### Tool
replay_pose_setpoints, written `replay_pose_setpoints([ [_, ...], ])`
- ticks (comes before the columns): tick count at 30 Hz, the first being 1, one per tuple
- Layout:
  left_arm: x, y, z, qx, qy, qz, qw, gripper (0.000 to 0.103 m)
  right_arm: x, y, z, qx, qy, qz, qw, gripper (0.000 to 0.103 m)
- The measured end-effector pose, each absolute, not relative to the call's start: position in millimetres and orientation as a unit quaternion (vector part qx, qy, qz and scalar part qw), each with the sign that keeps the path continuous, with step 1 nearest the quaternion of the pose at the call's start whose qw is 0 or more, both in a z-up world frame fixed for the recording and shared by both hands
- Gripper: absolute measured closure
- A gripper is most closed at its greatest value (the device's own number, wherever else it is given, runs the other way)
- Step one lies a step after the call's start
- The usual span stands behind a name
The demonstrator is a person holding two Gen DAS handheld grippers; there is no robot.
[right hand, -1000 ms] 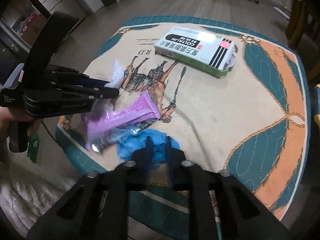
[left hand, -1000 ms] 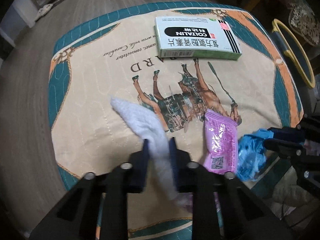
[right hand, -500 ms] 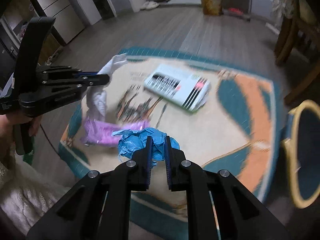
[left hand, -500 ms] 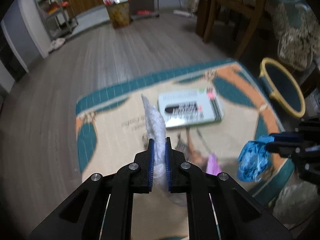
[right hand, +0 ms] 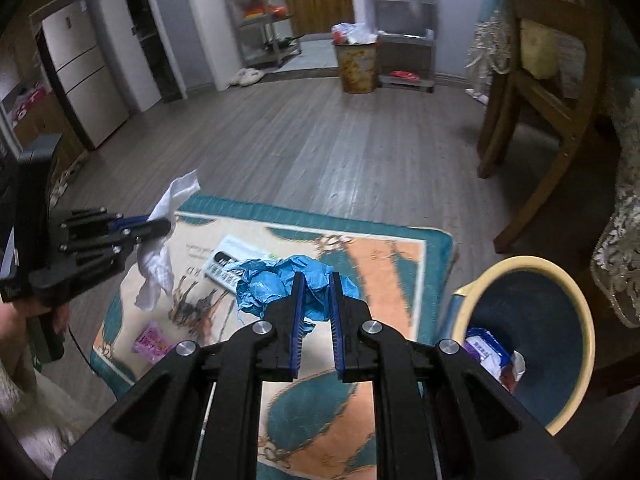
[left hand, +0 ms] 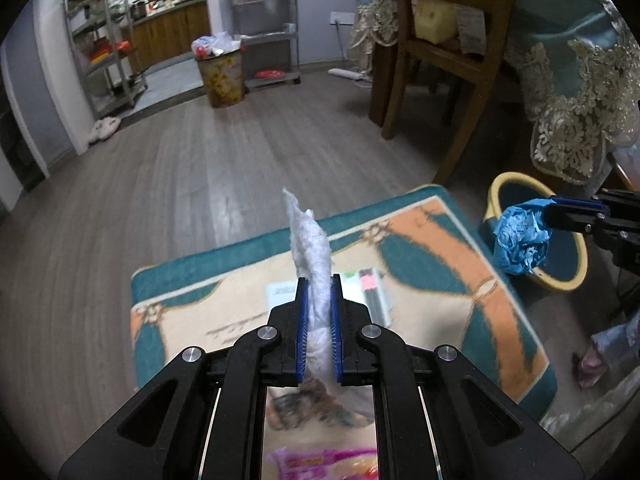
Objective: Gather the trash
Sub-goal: 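Carry the tissue and blue glove over the wastebasket and open both grippers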
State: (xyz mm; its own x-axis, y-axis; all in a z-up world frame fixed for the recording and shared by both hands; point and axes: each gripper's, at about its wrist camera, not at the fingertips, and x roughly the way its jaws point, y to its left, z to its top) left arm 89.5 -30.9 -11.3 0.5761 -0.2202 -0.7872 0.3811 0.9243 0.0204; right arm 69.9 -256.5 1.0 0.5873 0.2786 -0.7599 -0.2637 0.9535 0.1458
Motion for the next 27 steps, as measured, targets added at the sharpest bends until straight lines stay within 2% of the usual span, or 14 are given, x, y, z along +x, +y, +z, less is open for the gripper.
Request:
replay_pose_setpoints([
  [14, 99, -126, -16, 0.108, 0.415, -0.222, 0.876, 0.092, 69, -345, 32, 0.010, 0.399, 0.104, 0.911, 0.092],
  [23, 99, -177, -24, 0.125, 0.413, -0.246, 0.868, 0.092, 68, -415, 0, 0.040, 0.427, 0.036, 0.903, 0.092],
  [27, 96, -202, -30, 0.133, 0.415, -0.259, 0.862, 0.092, 65, -441, -19, 0.088, 0.444, 0.013, 0.891, 0.092],
])
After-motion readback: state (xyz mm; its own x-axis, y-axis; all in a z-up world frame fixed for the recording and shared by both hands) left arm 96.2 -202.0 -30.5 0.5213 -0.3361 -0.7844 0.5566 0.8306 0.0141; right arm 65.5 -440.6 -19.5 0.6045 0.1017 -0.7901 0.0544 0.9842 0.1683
